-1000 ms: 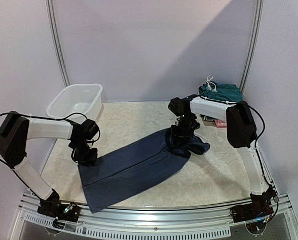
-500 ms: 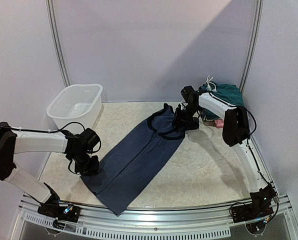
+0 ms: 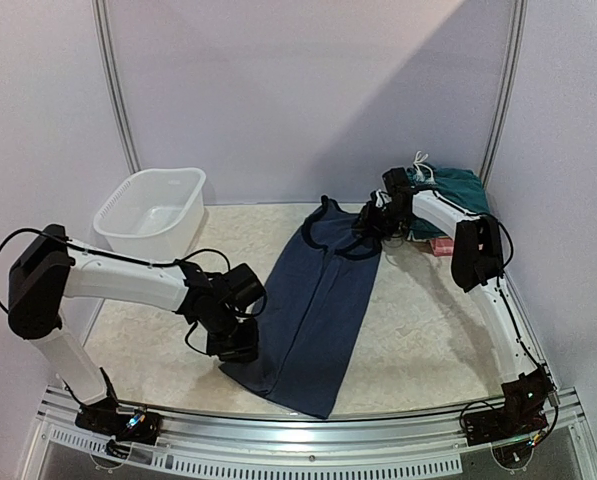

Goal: Fold and stack the mixed laundry pile
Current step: Rotate the rectangle-folded tank top at the center of the board.

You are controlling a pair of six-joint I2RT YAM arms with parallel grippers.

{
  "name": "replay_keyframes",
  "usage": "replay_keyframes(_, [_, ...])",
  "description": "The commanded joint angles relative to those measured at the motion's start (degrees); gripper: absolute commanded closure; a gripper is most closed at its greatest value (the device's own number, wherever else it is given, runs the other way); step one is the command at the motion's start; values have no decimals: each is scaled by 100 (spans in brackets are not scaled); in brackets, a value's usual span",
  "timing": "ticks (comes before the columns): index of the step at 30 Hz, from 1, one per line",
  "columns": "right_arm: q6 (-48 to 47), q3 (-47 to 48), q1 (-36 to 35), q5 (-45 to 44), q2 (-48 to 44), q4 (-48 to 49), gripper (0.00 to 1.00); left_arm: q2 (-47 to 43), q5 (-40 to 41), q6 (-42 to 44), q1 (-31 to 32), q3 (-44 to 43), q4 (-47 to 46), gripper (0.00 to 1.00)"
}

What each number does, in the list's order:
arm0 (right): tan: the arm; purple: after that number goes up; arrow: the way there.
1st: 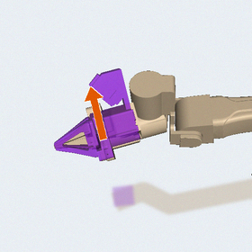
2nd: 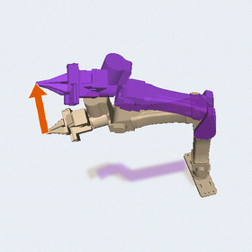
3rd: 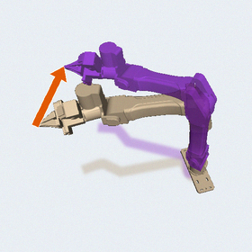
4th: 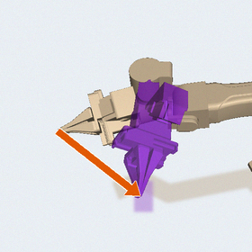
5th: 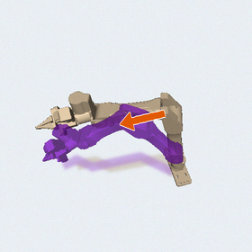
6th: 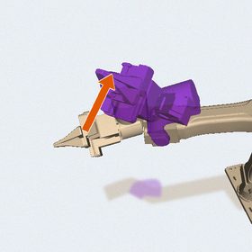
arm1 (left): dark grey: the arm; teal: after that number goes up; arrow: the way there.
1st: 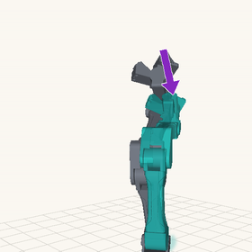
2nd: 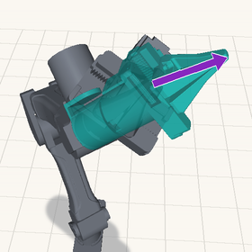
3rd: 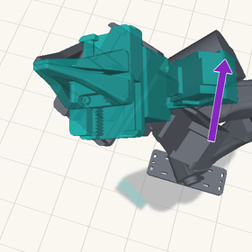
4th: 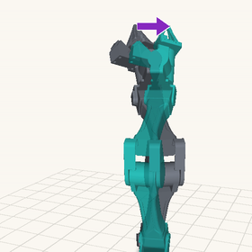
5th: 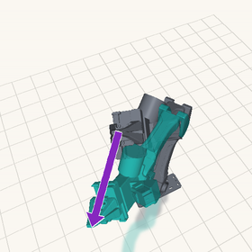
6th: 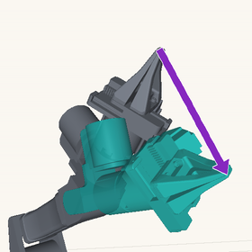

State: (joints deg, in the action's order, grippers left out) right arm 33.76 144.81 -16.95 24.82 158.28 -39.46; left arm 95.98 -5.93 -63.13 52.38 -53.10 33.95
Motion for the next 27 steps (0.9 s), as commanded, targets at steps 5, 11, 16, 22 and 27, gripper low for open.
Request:
replay_keyframes(5, [-243,-199,-133,133,-686,-194,40,-1044,857,51,406,-444,1396,62])
replay_keyframes(11, [-435,-846,-480,-527,-1857,-902,21,-1962,1252,899,289,-365,2039,40])
replay_keyframes(16, [-204,-2828,-1077,-1538,-3448,-1202,17,-2514,1046,2029,25,-49,2309,36])
replay_keyframes(22, [1655,-5784,-2386,-2411,-5591,-974,17,-3243,62,2745,-435,539,2061,35])
replay_keyframes(27, [3567,-7205,-4116,-3154,-6649,-873,17,-3163,-56,2678,-691,667,2023,37])
